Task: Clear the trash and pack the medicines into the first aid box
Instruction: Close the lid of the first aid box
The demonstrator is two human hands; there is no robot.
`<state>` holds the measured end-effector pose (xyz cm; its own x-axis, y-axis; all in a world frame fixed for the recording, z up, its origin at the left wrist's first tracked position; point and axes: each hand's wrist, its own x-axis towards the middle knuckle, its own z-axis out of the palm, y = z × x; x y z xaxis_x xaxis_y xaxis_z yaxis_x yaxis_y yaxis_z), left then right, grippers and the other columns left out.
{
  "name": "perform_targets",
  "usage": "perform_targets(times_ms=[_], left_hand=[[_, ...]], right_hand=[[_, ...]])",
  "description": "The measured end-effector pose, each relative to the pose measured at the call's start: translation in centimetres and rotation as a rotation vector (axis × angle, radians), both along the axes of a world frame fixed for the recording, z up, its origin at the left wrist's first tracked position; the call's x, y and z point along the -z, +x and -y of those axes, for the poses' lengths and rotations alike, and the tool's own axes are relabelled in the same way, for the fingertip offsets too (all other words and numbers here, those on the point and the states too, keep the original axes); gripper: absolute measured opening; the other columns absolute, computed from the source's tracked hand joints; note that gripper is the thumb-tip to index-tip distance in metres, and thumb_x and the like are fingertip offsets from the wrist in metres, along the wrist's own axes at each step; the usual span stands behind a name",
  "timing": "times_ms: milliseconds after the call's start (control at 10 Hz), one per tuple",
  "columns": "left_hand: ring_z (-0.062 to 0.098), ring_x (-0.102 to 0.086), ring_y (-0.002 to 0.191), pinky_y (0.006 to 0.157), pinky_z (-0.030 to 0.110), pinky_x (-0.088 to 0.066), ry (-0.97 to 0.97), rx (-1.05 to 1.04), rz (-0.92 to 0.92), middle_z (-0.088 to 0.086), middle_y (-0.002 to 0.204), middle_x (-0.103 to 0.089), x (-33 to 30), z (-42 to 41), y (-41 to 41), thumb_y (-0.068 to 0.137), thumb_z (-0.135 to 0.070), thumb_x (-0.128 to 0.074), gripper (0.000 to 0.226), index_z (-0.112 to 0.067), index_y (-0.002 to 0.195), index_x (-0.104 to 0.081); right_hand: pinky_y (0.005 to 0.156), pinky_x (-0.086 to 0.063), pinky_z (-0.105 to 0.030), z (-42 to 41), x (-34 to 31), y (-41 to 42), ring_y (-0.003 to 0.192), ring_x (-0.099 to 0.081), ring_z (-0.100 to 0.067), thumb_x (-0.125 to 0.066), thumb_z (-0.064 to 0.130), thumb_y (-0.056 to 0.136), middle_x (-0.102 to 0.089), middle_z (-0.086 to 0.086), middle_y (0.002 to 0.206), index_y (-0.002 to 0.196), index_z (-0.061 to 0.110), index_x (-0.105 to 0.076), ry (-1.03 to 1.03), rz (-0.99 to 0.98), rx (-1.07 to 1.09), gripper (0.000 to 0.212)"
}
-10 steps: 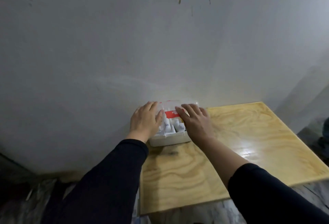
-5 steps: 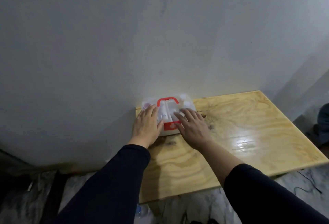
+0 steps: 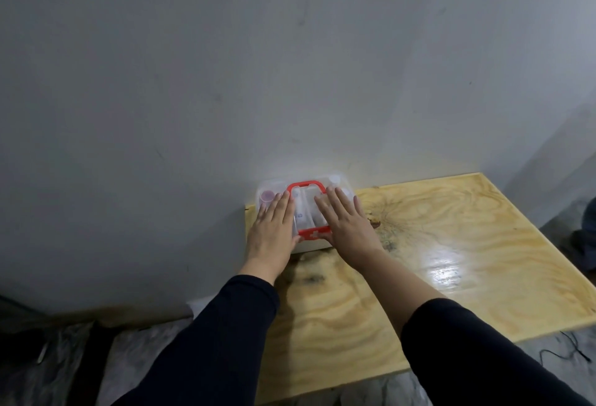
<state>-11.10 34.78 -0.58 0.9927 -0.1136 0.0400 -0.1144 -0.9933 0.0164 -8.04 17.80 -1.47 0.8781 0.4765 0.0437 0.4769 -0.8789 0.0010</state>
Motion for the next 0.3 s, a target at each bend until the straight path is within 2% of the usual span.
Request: perform_targets(times_ms=[100,200,300], left_hand=[[0.021,0.006,0.151,0.123,0.036,-0.001,-0.003,-0.003,-0.002,0.007,0.164,0.008,0.4,-0.3,0.6,0.101,-0.043,-0.04,0.079,-0.009,0.154,0.007],[0.02,0.01,0.151,0.121,0.035,0.004,-0.015,0.039,-0.011,0.006,0.163,0.013,-0.2,-0.8,1.4,0.101,-0.044,-0.037,0.078,-0.009,0.153,0.01],[0.022,0.009,0.151,0.12,0.035,0.012,-0.162,0.089,0.143,0.004,0.161,0.014,1.0,-2.8,-0.5,0.1,-0.05,-0.03,0.076,-0.011,0.153,0.007]], right_hand=[[0.123,-0.004,-0.05,-0.2,-0.3,0.7,0.149,0.009,-0.029,-0.035,0.051,0.096,0.003,-0.01,0.162,0.153,0.018,-0.001,-0.034,-0.022,0.019,0.074],[0.121,0.0,-0.046,-0.5,-1.4,0.8,0.149,0.012,-0.027,-0.035,0.051,0.096,0.007,-0.009,0.162,0.153,0.02,0.0,-0.053,-0.104,0.019,0.073],[0.122,-0.007,-0.044,-0.1,-5.5,0.8,0.151,-0.002,-0.022,-0.046,0.044,0.096,-0.008,-0.005,0.162,0.151,0.024,-0.02,0.058,-0.164,0.006,0.063]])
